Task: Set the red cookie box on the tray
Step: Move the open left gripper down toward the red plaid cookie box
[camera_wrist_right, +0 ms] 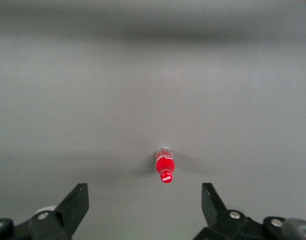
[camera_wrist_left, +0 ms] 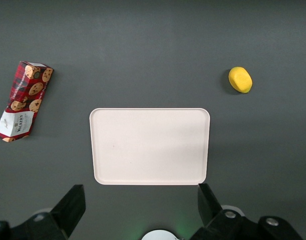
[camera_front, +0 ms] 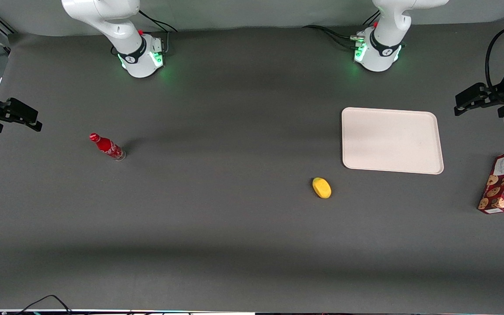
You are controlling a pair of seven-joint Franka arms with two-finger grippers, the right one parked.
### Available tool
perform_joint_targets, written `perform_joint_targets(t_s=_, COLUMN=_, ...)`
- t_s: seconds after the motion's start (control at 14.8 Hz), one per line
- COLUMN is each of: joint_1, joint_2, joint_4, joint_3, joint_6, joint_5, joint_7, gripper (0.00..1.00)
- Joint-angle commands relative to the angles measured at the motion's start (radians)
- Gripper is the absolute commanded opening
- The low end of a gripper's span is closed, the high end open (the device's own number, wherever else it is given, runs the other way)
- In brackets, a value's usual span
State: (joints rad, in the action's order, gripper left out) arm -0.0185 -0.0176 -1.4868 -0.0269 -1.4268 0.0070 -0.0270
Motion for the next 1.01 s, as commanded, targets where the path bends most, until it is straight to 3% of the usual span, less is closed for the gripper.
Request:
perform_joint_targets(t_s=0.0, joint_1=-0.011, joint_2=-0.004, joint_4=0.020, joint_3=0.001, joint_6=0.023, joint_5=0.013, joint_7=0.021, gripper=1.00)
perform_joint_targets(t_s=0.94, joint_1=-0.020, joint_2=-0.005, joint_4=0.020, joint_3=0.001, joint_6=0.032, joint_5=0.011, joint_7=0.016, gripper=1.00)
